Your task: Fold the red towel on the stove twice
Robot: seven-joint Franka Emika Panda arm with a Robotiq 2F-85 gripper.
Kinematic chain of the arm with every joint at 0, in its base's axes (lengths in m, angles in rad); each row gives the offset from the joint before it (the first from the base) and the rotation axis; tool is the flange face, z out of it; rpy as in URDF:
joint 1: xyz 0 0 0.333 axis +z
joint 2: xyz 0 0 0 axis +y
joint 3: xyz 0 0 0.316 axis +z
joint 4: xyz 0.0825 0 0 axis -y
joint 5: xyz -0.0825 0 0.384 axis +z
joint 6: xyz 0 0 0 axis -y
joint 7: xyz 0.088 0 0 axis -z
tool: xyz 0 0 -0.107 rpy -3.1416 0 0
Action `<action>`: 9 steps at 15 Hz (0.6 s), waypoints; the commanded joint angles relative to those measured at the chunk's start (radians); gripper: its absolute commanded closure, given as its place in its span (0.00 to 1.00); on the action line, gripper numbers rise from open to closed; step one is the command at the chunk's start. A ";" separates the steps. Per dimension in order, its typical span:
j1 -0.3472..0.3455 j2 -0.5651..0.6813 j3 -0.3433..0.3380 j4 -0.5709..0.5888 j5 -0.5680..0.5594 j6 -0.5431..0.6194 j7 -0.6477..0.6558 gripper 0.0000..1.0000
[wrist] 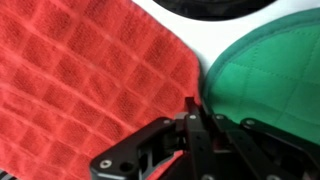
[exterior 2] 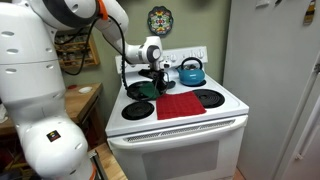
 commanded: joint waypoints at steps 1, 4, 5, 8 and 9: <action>0.006 -0.017 -0.013 -0.016 -0.003 -0.002 0.015 0.98; 0.005 -0.025 -0.014 -0.018 -0.004 -0.002 0.019 0.94; 0.006 -0.022 -0.014 -0.016 -0.004 -0.002 0.019 0.94; 0.006 -0.020 -0.015 -0.015 -0.004 -0.002 0.019 0.94; -0.002 -0.016 -0.021 -0.011 0.013 -0.015 0.018 0.98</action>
